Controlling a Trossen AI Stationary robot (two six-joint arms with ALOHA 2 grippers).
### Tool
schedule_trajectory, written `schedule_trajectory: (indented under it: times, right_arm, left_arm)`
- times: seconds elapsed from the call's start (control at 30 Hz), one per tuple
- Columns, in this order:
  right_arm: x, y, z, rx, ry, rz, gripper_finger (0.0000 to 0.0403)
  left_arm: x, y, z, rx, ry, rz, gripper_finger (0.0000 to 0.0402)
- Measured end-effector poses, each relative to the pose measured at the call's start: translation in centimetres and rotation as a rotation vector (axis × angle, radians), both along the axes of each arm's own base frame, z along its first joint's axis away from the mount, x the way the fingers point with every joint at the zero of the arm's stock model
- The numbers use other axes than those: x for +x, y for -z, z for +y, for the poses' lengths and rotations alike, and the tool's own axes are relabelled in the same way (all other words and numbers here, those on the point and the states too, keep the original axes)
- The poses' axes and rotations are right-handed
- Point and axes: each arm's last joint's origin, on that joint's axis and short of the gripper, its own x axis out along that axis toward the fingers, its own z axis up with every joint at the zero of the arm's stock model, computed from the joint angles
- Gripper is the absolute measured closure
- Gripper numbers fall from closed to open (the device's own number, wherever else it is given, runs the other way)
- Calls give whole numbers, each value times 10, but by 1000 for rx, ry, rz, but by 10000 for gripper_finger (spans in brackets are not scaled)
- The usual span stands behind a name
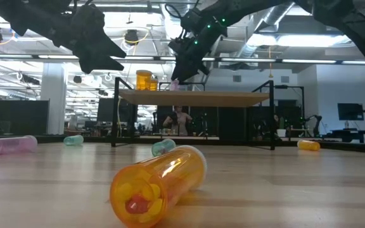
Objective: Pick and place medicine bottles onto shelf by color
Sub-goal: Put the top right small pink pill bottle on the shelf
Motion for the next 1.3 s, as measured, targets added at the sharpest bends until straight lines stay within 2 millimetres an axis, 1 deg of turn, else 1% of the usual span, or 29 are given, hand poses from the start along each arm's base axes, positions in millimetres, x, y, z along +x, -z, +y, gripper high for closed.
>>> schedule_trajectory:
  times: [1.1,1.3]
  right_arm:
    - [0,-1,1,-8,-8,-2,259]
    - [-3,-9,3,-4,-14,18,257]
  left_arm:
    - [0,0,0,4,1,1,132]
    - [0,0,0,4,1,1,132]
